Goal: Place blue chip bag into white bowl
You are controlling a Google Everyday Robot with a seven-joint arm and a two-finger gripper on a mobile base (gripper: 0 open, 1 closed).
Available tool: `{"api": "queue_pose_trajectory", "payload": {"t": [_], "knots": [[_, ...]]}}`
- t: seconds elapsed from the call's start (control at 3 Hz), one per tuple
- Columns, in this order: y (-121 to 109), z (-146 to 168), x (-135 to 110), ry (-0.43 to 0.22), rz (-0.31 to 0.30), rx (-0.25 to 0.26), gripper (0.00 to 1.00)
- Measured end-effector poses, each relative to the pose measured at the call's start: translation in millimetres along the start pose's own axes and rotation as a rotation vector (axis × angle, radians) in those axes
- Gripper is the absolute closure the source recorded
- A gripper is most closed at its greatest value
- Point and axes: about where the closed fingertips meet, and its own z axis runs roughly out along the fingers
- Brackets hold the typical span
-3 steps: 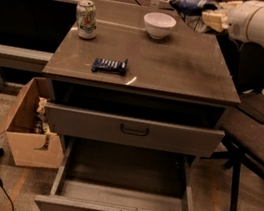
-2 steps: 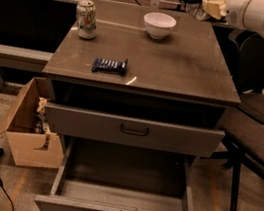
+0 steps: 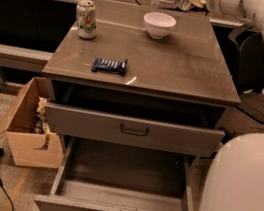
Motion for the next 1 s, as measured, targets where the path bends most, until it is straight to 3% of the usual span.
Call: {"api": "queue_pose_trajectory", "payload": {"t": [0.33, 0.67, 1.0], "knots": [[19, 36, -2, 0.019, -0.020, -0.031, 1.00], [41, 69, 2, 0.022, -0.005, -0.065, 0.83], [56, 92, 7, 0.017, 0.021, -0.084, 0.59]]}}
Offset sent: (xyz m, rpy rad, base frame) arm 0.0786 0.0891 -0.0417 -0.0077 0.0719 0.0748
